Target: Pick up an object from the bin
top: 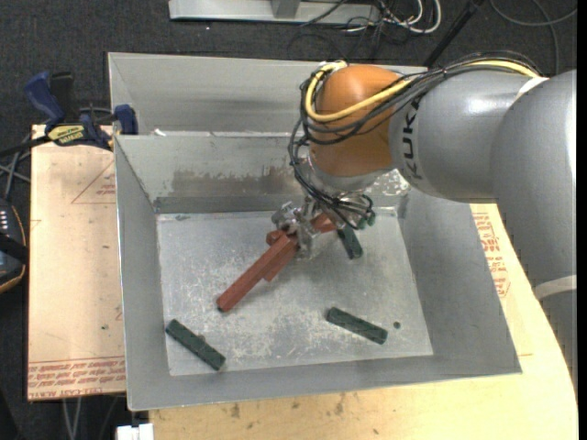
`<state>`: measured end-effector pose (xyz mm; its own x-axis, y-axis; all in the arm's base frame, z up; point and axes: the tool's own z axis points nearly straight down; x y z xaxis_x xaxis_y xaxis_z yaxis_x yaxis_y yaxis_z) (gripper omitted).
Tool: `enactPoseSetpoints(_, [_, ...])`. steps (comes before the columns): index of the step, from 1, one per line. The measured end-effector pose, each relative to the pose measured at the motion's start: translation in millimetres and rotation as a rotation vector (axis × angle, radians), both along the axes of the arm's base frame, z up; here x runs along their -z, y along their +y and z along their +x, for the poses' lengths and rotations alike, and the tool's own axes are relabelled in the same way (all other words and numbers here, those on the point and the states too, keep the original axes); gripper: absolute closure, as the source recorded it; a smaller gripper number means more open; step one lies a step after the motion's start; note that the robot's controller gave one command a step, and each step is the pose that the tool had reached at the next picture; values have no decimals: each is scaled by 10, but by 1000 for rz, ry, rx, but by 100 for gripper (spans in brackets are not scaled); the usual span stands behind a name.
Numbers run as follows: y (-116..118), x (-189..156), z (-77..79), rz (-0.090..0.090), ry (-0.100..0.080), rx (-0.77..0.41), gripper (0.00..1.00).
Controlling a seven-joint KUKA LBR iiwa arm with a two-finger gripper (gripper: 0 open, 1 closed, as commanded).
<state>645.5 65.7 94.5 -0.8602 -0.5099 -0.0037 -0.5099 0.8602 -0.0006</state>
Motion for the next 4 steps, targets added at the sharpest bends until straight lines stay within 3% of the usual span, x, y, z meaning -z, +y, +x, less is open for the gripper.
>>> enactPoseSetpoints(4, [6,-631,-8,0,4,2,100])
